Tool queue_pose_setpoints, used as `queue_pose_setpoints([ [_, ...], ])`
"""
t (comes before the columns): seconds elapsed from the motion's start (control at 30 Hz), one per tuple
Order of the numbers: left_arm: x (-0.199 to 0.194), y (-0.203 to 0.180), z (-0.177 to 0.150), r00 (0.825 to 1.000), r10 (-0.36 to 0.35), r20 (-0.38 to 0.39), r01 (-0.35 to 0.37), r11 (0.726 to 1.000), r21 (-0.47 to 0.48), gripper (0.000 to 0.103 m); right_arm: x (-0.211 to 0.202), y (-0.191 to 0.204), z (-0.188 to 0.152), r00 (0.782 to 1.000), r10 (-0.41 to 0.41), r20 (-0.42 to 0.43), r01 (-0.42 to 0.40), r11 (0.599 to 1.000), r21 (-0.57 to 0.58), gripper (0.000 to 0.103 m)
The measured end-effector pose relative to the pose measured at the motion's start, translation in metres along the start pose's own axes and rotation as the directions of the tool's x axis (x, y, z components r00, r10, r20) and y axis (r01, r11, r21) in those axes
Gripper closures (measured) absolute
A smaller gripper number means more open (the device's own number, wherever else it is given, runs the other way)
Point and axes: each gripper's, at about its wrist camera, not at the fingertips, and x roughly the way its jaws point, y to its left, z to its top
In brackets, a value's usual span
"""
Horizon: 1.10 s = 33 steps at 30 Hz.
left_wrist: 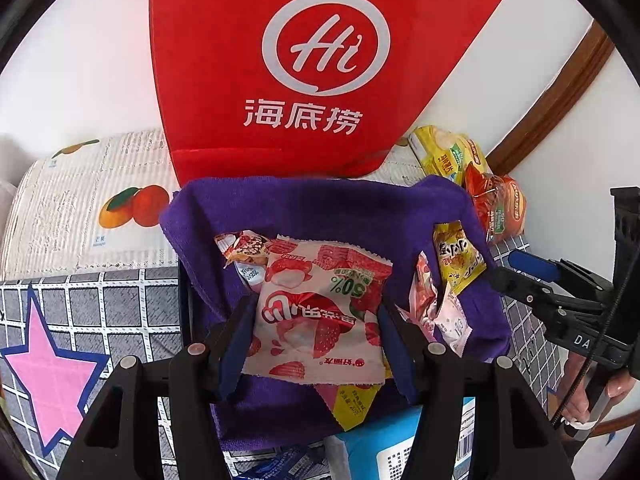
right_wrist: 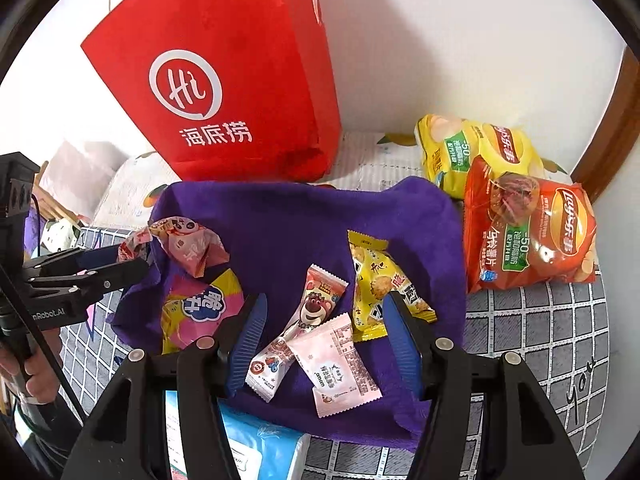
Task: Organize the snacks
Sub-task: 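Lower the strawberry-print bag onto the towel and open the left tool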
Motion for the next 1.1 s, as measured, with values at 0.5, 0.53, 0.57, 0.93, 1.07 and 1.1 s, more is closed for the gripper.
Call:
queue_pose_setpoints([
  [0.5, 0.007, -0.001, 0.001, 0.999, -0.005, -0.035, 0.005, 1.0, 0.0, 0.045, -0.006, 0.007, -0.001, 0.999, -0.025, 0.026, 0.025, 1.0, -0.013, 0.043],
  [0.53, 0.007, -0.001, 0.001, 0.999, -0.006, -0.037, 0.006, 1.0, 0.0, 0.045, -0.006, 0.008, -0.001, 0.999, -0.026, 0.026, 0.027, 1.0, -0.015, 0.043],
  [0.57, 0.008, -0.001, 0.001, 0.999, -0.006, -0.041, 0.006, 1.0, 0.002, 0.045, -0.006, 0.008, -0.001, 0.999, -0.027, 0.026, 0.028, 0.999, -0.016, 0.043],
  [0.93, 0.018, -0.004, 0.0, 0.997, -0.007, -0.077, 0.009, 1.0, 0.017, 0.045, -0.005, 0.012, -0.002, 0.999, -0.036, 0.029, 0.037, 0.998, -0.042, 0.043],
  [1.07, 0.019, -0.006, -0.001, 0.997, -0.008, -0.081, 0.009, 1.0, 0.018, 0.044, -0.005, 0.011, -0.001, 0.999, -0.037, 0.029, 0.038, 0.999, -0.035, 0.043],
  [1.1, 0.02, -0.006, -0.001, 0.997, -0.008, -0.083, 0.01, 1.0, 0.018, 0.044, -0.005, 0.011, -0.001, 0.999, -0.037, 0.029, 0.038, 0.999, -0.034, 0.043],
])
